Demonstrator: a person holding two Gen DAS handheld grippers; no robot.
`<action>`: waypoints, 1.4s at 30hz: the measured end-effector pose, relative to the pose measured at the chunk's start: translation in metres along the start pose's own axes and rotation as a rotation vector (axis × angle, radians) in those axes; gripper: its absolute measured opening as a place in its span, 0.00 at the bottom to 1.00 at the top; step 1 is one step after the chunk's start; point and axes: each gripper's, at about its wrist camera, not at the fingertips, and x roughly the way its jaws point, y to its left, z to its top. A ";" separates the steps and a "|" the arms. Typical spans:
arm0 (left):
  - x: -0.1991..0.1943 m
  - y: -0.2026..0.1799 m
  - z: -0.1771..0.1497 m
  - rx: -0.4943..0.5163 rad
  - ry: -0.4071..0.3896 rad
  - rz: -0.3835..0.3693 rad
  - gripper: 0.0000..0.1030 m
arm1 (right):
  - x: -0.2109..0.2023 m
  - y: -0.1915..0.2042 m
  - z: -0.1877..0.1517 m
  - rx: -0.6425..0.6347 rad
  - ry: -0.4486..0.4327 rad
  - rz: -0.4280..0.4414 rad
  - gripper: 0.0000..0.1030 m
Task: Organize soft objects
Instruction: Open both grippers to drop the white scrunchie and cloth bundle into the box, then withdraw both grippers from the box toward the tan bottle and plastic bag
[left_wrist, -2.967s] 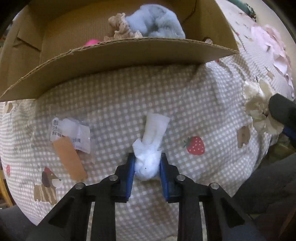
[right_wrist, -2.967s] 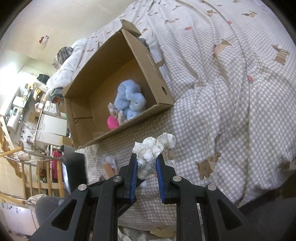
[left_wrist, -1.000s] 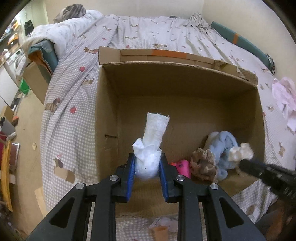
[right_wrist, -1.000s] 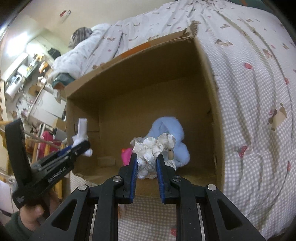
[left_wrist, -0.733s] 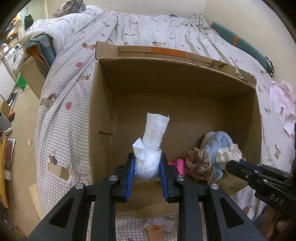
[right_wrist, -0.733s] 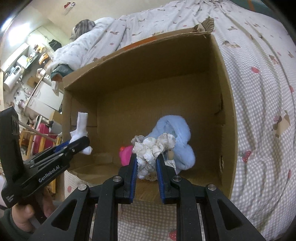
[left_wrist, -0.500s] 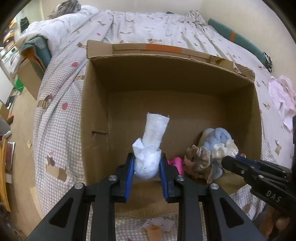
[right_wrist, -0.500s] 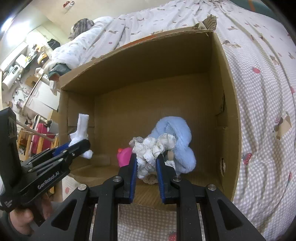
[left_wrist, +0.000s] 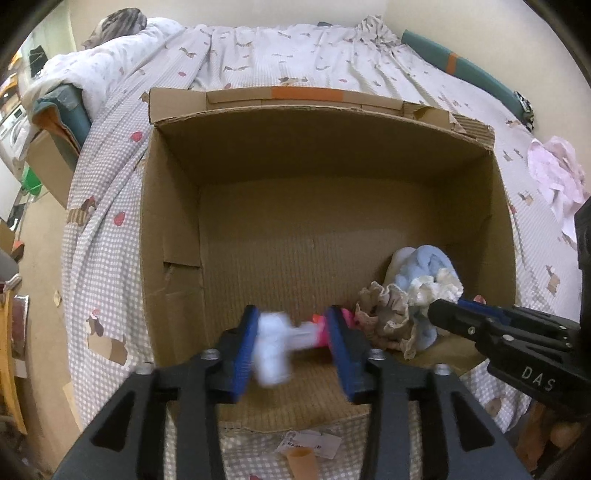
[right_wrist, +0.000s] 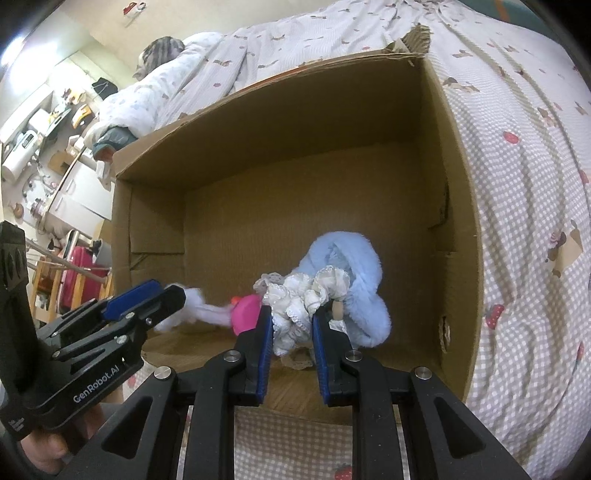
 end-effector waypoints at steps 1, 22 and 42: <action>0.000 0.000 0.001 0.002 -0.004 0.012 0.55 | 0.000 0.000 0.000 0.003 0.000 -0.001 0.21; -0.035 0.014 0.008 -0.037 -0.151 0.070 0.68 | -0.042 -0.007 0.002 0.030 -0.201 0.049 0.74; -0.085 0.038 -0.019 -0.120 -0.189 0.062 0.68 | -0.085 -0.003 -0.020 0.056 -0.307 0.134 0.98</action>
